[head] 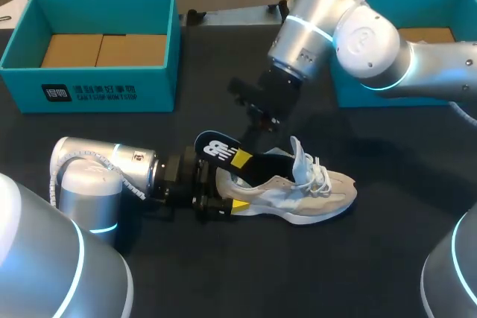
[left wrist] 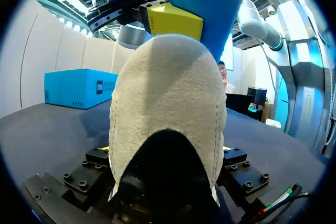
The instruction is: Take the shoe out of the shoebox, open the shoe tongue, remove and reinsert the insole, then place the shoe into the shoebox
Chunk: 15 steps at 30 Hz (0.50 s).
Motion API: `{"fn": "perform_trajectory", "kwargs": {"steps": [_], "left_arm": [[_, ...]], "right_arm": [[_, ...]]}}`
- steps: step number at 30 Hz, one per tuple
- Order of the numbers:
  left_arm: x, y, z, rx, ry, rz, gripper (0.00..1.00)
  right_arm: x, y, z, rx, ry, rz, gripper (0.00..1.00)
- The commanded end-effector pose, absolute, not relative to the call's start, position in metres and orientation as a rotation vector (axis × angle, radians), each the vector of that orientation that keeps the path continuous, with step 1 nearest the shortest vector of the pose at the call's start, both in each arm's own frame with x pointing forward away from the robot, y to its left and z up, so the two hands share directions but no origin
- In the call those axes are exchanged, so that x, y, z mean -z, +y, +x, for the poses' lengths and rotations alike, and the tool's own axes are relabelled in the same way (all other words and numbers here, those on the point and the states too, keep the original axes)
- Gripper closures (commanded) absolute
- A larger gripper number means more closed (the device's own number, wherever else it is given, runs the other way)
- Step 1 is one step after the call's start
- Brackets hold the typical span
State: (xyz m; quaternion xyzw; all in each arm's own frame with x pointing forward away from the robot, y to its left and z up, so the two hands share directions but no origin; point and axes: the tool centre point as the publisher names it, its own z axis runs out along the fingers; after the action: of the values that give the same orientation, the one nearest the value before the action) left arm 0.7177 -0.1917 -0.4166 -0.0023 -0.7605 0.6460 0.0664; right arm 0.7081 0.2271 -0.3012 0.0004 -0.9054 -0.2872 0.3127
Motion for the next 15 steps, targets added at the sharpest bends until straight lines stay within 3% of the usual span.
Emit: {"fn": "perform_trajectory", "kwargs": {"steps": [1,12,15], "left_arm": [[0.417,-0.192,0.717,-1.949,-2.295,-0.005,1.0],[0.417,-0.192,0.717,-1.949,-2.295,-0.005,1.0],[0.417,-0.192,0.717,-1.949,-2.295,-0.005,1.0]], "right_arm": [[0.293,0.236,0.712,0.86,-2.37,-0.043,1.0],[0.193,0.243,0.735,1.269,-2.321,-0.074,1.0],[0.193,0.243,0.735,1.269,-2.321,-0.074,1.0]]}}
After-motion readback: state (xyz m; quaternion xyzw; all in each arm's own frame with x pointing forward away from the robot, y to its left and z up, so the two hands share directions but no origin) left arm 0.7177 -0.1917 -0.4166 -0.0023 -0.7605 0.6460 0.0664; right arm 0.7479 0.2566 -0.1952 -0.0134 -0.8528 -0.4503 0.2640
